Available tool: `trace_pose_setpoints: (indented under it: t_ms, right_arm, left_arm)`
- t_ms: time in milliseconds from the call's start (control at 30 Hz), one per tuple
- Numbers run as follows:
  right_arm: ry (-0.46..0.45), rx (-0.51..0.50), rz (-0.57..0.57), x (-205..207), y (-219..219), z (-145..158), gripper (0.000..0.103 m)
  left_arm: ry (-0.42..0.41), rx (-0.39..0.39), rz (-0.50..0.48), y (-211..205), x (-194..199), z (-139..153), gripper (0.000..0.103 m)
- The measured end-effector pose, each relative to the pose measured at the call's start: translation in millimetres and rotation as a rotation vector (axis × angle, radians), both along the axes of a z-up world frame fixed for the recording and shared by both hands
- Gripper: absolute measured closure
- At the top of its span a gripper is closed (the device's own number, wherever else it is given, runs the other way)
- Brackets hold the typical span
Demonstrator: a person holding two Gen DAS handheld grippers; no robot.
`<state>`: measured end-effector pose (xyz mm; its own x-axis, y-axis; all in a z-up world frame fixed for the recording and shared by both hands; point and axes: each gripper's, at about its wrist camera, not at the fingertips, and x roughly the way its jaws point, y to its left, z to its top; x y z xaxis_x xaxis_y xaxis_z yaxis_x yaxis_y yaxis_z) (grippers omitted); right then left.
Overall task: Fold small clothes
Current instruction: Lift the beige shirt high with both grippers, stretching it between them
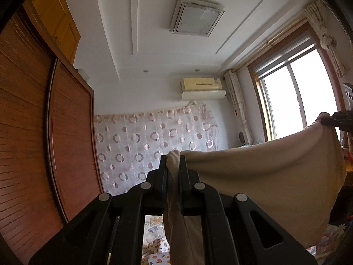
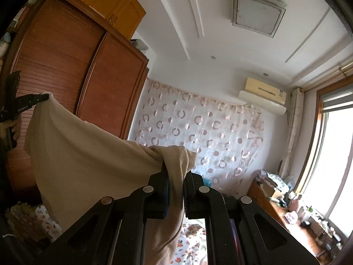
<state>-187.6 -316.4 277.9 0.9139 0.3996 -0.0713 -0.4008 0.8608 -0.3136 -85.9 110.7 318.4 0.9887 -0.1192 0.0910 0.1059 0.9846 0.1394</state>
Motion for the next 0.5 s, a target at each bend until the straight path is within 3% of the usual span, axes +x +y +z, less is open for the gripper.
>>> trace_pose_setpoints:
  t_ms: [200,500]
  right_arm:
    - [0.100,-0.041,-0.016,57,14,-25,0.093]
    - [0.298,-0.038,-0.031,222,35,-132,0.093]
  left_arm:
    - [0.120,0.026,0.026,2,68,-39,0.094]
    - [0.327,0.001,0.059,-2,231,-154,0.094]
